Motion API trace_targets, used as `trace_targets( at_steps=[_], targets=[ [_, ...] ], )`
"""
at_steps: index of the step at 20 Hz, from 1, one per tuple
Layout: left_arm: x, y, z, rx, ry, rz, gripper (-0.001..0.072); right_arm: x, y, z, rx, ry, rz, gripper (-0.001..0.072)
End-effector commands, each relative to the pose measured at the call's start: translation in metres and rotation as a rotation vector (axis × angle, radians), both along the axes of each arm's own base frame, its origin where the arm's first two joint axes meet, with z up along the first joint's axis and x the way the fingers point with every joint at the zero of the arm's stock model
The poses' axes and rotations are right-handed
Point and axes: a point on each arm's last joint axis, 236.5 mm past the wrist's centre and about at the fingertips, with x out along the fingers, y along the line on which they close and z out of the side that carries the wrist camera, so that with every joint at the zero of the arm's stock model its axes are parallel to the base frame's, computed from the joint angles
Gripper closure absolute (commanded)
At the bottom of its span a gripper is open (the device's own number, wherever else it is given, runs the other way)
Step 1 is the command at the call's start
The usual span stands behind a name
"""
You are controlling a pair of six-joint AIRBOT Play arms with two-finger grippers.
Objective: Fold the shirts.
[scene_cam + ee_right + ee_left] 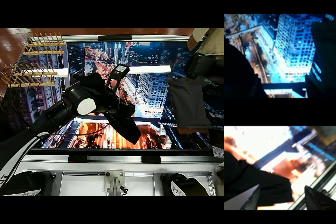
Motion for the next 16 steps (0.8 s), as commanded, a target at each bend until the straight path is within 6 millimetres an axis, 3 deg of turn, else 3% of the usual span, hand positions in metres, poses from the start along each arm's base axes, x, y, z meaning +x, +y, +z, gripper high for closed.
trace_targets(
  at_steps=[1,4,6,7,9,11,13,16],
  targets=[
    [0.036,0.089,-0.036,0.227,0.081,0.127,0.0050,-0.024,-0.003,-0.038,-0.036,0.206,0.016,0.0018],
    [0.104,0.218,-0.050,0.266,0.184,0.417,0.0050,-0.040,0.003,-0.097,-0.059,0.438,0.071,0.0026],
    [0.123,0.278,-0.068,0.193,0.310,0.563,0.0050,-0.050,0.025,-0.148,0.012,0.586,0.135,0.0026],
    [0.131,0.297,-0.078,0.148,0.359,0.590,0.0050,-0.059,0.044,-0.175,0.082,0.664,0.186,0.0025],
    [0.146,0.325,-0.102,0.092,0.413,0.641,0.0050,-0.074,0.082,-0.213,0.228,0.787,0.281,0.0026],
    [0.157,0.338,-0.129,0.078,0.446,0.666,0.0051,-0.081,0.097,-0.237,0.303,0.891,0.306,0.0026],
    [0.165,0.334,-0.152,0.080,0.451,0.649,0.0050,-0.081,0.102,-0.251,0.333,0.949,0.300,0.0026],
    [0.178,0.309,-0.173,0.040,0.446,0.628,0.0054,-0.078,0.103,-0.263,0.339,0.983,0.285,0.0026]
  ],
)
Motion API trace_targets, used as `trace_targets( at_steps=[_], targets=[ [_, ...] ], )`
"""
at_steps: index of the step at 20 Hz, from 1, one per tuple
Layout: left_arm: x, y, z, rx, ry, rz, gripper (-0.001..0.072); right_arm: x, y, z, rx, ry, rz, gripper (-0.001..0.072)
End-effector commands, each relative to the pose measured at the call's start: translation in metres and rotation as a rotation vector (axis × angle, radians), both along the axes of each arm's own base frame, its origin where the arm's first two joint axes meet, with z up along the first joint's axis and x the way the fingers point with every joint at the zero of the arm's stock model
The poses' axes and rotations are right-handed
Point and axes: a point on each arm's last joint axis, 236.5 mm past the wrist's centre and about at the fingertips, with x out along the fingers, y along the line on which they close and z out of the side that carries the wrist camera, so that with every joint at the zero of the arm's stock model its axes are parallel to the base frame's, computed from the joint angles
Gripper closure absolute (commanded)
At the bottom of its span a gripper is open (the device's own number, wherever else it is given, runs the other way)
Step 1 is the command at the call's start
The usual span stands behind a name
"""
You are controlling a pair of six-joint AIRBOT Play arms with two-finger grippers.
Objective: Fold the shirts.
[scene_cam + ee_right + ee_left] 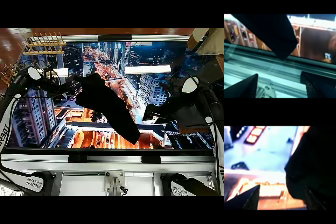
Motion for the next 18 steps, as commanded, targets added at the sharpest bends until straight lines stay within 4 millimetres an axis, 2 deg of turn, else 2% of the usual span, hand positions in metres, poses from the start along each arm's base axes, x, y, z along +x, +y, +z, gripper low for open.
trace_targets(
  at_steps=[1,5,6,7,8,9,10,15,18],
  targets=[
    [0.015,-0.019,-0.027,-0.050,-0.017,-0.009,0.0057,-0.003,0.010,-0.017,0.040,0.072,-0.009,0.0025],
    [0.000,-0.047,-0.057,-0.049,0.056,-0.076,0.0063,-0.004,0.004,-0.035,0.006,0.124,-0.006,0.0017],
    [-0.003,-0.051,-0.063,-0.049,0.071,-0.085,0.0102,-0.005,0.007,-0.038,0.015,0.144,-0.007,0.0017],
    [-0.003,-0.052,-0.065,-0.049,0.075,-0.088,0.0253,-0.005,0.010,-0.042,0.023,0.163,-0.018,0.0017],
    [-0.003,-0.052,-0.064,-0.049,0.073,-0.087,0.0448,-0.005,0.013,-0.047,0.017,0.174,-0.023,0.0018],
    [-0.001,-0.051,-0.061,-0.048,0.066,-0.086,0.0598,-0.006,0.016,-0.052,0.008,0.183,-0.011,0.0018],
    [0.001,-0.049,-0.058,-0.048,0.058,-0.090,0.0676,-0.009,0.019,-0.060,-0.009,0.200,0.011,0.0018],
    [0.007,-0.049,-0.033,-0.055,0.040,-0.124,0.0676,-0.031,0.043,-0.097,-0.036,0.309,0.128,0.0018],
    [-0.004,-0.052,-0.028,-0.057,0.067,-0.165,0.0676,-0.035,0.050,-0.112,-0.051,0.324,0.154,0.0018]
  ],
)
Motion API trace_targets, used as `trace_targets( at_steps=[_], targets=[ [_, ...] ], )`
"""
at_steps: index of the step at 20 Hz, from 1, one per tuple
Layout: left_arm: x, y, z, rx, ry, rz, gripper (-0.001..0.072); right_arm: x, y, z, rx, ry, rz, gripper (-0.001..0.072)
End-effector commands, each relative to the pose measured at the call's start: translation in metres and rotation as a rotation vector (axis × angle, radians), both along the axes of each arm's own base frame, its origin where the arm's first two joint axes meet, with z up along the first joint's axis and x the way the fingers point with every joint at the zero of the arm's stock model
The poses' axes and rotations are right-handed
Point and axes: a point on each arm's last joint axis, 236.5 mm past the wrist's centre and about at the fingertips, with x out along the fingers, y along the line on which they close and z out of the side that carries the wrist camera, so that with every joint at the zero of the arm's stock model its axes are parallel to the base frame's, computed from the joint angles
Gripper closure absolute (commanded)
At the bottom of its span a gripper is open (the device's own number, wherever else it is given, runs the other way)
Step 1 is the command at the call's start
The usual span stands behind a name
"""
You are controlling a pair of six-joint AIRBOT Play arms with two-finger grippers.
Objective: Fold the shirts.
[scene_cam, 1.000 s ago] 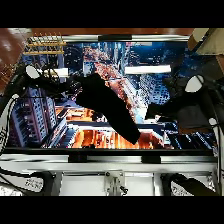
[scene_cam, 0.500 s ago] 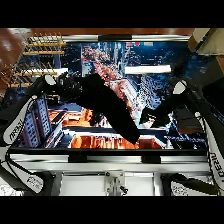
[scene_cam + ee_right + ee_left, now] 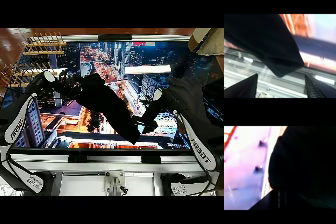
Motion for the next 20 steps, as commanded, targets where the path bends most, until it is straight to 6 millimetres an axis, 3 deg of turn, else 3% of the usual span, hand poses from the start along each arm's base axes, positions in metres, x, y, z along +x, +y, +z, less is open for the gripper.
trace_targets(
  at_steps=[1,4,5,6,7,10,13,15,17,19,20],
  targets=[
    [-0.013,-0.003,0.008,-0.001,0.029,-0.066,0.0676,-0.005,0.008,-0.019,-0.013,0.020,0.034,0.0019],
    [-0.017,-0.003,0.017,-0.002,0.025,-0.083,0.0676,0.001,0.010,-0.023,-0.017,0.004,0.010,0.0027],
    [-0.015,-0.003,0.022,-0.002,0.010,-0.081,0.0676,0.004,0.011,-0.024,-0.021,-0.005,-0.002,0.0081],
    [-0.014,-0.003,0.027,-0.002,-0.004,-0.080,0.0676,0.006,0.011,-0.025,-0.021,-0.017,-0.007,0.0283],
    [-0.013,-0.003,0.032,0.000,-0.019,-0.092,0.0676,0.009,0.011,-0.026,-0.022,-0.030,-0.012,0.0406],
    [-0.013,-0.003,0.049,0.002,-0.061,-0.113,0.0676,0.012,0.012,-0.027,-0.018,-0.043,-0.011,0.0640],
    [-0.011,-0.001,0.083,0.017,-0.166,-0.177,0.0677,0.024,0.001,-0.010,-0.033,-0.120,0.078,0.0641],
    [-0.004,0.001,0.139,0.032,-0.314,-0.212,0.0677,0.054,-0.023,0.029,-0.117,-0.285,0.155,0.0641],
    [0.002,0.007,0.236,0.046,-0.540,-0.207,0.0677,0.100,-0.053,0.104,-0.241,-0.554,0.183,0.0641],
    [-0.020,0.011,0.365,0.059,-0.827,-0.190,0.0677,0.134,-0.075,0.222,-0.312,-0.907,0.130,0.0641],
    [-0.042,0.013,0.423,0.063,-0.963,-0.181,0.0677,0.139,-0.077,0.284,-0.295,-1.082,0.084,0.0641]
  ],
)
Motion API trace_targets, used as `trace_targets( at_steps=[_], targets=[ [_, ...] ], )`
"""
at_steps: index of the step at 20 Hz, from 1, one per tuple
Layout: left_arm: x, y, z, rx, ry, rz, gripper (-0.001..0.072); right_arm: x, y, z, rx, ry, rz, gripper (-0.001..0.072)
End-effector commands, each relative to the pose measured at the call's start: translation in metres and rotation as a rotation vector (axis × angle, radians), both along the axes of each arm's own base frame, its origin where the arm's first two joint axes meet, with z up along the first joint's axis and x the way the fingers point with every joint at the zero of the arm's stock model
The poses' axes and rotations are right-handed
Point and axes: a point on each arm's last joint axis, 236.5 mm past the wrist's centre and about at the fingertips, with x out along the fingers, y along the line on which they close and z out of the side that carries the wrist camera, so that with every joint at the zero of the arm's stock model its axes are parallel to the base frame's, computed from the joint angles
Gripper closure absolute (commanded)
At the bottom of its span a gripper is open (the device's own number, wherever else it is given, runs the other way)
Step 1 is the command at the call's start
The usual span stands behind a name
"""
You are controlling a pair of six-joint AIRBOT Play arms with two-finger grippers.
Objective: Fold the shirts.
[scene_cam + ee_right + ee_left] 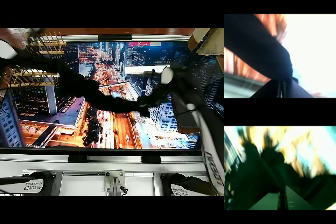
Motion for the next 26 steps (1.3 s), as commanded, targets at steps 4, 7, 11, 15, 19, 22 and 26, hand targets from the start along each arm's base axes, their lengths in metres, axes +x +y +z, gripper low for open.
trace_targets(
  at_steps=[4,7,11,15,19,22,26],
  targets=[
    [-0.169,0.019,0.311,-0.129,-0.759,0.061,0.0677,-0.043,-0.021,0.375,0.249,-1.075,-0.003,0.0641],
    [-0.240,0.023,0.341,-0.165,-0.861,0.067,0.0676,-0.109,-0.025,0.438,0.380,-1.253,0.009,0.0640],
    [-0.247,0.021,0.301,-0.135,-0.734,0.054,0.0676,-0.127,-0.029,0.395,0.342,-1.066,0.002,0.0640],
    [-0.192,0.014,0.191,-0.084,-0.399,0.035,0.0677,-0.115,-0.025,0.279,0.199,-0.572,0.001,0.0641],
    [-0.142,0.011,0.017,-0.031,0.015,0.034,0.0676,-0.092,0.006,0.150,0.163,-0.113,0.032,0.0640],
    [-0.119,0.015,-0.107,-0.019,0.237,0.081,0.0676,-0.053,0.025,0.050,0.170,0.021,-0.012,0.0640],
    [-0.067,0.002,-0.177,-0.156,0.313,0.193,0.0676,-0.011,0.041,-0.041,0.173,0.117,-0.075,0.0640]
  ],
)
